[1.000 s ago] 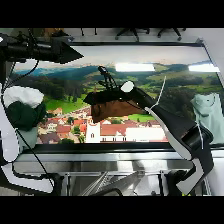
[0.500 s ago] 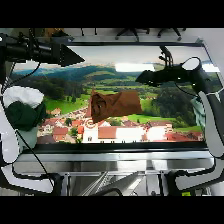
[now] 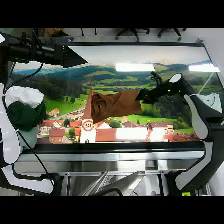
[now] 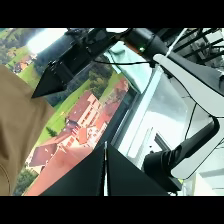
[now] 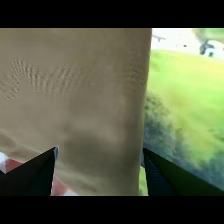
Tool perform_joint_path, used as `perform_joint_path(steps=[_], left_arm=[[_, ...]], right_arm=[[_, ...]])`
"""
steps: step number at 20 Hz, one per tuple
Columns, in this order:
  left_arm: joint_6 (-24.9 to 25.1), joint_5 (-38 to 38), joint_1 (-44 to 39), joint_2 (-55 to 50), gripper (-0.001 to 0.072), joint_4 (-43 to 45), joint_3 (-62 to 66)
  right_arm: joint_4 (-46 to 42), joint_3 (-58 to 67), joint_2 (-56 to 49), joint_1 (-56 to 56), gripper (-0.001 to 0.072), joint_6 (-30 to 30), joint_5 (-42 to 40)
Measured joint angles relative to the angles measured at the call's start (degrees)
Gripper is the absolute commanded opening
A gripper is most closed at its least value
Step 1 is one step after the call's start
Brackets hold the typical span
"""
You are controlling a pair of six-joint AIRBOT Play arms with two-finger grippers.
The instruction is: Fold the shirts.
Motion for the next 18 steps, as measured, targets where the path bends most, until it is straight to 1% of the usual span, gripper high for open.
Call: perform_joint_path(steps=[1, 2, 3, 4, 8, 12, 15, 18], left_arm=[[0.0, 0.04, -0.24, -0.15, 0.0014, 0.02, 0.0], [0.0, 0.15, -0.46, -0.31, 0.0014, 0.02, 0.0], [-0.02, 0.13, -0.63, -0.5, 0.0014, 0.04, 0.0], [-0.04, 0.09, -0.81, -0.63, 0.0014, 0.02, 0.0], [-0.13, -0.07, -1.14, -1.01, 0.0014, 0.02, 0.0], [-1.03, -0.26, -1.22, -1.07, 0.0014, -0.02, 0.0], [-1.64, -0.74, -1.22, -1.07, 0.0015, -0.2, 0.0], [-2.05, -2.03, -1.22, -1.07, 0.0014, -0.2, 0.0]], right_arm=[[0.31, -0.02, -0.92, 0.72, 0.0593, -0.59, -0.02], [0.9, -0.02, -1.55, 1.33, 0.0438, -1.03, 0.07], [0.98, 0.0, -2.01, 1.88, 0.0108, -1.55, -0.15], [1.62, -0.04, -2.49, 2.25, 0.0028, -2.27, -0.28], [6.34, 1.29, -2.16, 2.6, 0.0026, -5.86, -0.17], [13.38, 8.07, 2.84, -1.16, 0.0026, -6.88, 2.47], [20.48, 16.04, 8.33, -8.0, 0.0026, -5.95, 2.6], [23.08, 22.51, 13.64, -17.27, 0.0026, -1.99, -0.76]])
